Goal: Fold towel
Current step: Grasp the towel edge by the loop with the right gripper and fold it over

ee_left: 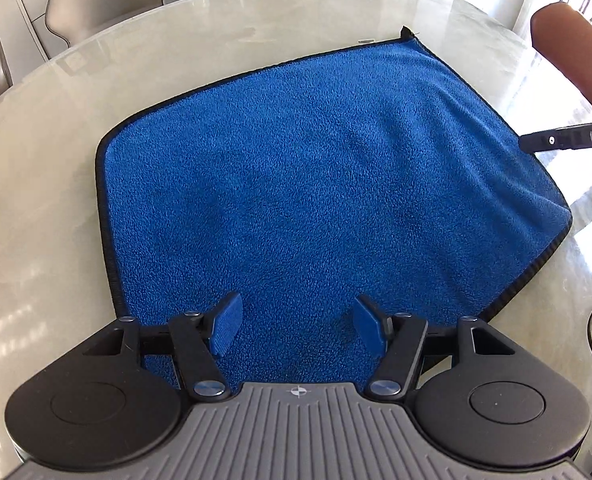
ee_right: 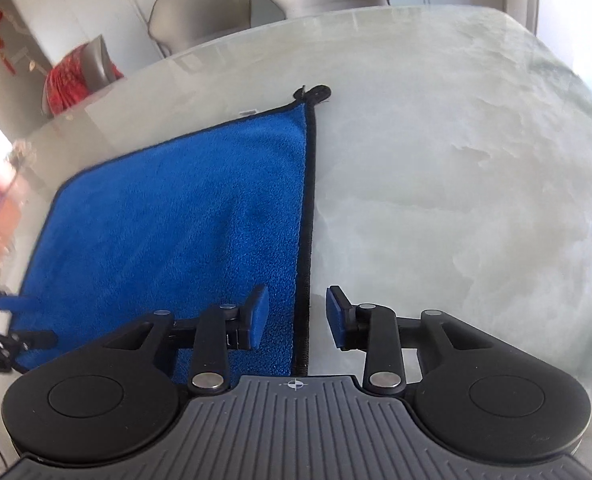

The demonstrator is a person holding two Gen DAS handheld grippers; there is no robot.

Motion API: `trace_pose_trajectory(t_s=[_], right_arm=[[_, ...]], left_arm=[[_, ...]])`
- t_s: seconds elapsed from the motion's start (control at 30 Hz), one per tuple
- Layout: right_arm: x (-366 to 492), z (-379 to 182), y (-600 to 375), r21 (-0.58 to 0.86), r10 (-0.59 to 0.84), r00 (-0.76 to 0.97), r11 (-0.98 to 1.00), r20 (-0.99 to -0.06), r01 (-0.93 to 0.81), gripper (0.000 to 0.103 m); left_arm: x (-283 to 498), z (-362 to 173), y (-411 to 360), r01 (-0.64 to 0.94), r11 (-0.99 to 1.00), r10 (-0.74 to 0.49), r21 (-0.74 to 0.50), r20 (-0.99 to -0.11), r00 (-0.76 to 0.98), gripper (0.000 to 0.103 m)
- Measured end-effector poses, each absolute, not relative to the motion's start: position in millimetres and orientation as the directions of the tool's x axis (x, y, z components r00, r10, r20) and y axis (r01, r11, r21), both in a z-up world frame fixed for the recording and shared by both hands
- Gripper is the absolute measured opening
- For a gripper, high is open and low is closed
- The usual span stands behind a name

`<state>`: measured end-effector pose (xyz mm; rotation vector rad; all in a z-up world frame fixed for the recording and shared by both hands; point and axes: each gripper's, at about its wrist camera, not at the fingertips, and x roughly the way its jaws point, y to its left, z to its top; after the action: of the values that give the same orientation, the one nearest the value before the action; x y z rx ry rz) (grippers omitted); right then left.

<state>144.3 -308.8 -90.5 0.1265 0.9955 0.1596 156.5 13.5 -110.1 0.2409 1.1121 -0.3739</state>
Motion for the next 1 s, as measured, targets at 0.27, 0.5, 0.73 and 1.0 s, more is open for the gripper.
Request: trace_pose_trajectory(t_s=[0.27,0.5,0.73,1.0], right_arm=[[141.0,-92.9,-283.6,0.073,0.141,0.559,0.987,-0.817,-0.142,0.013],[145.7,-70.1,-290.0,0.264,0.278,0.587,0.958,-0.76,-0.112,0.008],[159.8,-37.6,-251.3,0.401,0.46,0.582,0.885,-0.671,-0.237,0.008],[184.2,-29.4,-145.6,0.436,0.639,0.437,0.76,-0.632,-0.481,0.008]], left_arm=[[156.2,-110.4,12.6,0.415,0.91,-0.176,0.0,-0.905,0.387,0.07],[152.6,-106.8,16.4,0.409,0.913,-0.188,-0.011,-0.899,0.397,0.07],[146.4,-96.3,33.3,0.371,0.928,-0.192,-0.021,-0.882,0.431,0.07],[127.7,-88.9,70.2,0.286,0.958,-0.161,-0.024,-0.87,0.467,0.07]])
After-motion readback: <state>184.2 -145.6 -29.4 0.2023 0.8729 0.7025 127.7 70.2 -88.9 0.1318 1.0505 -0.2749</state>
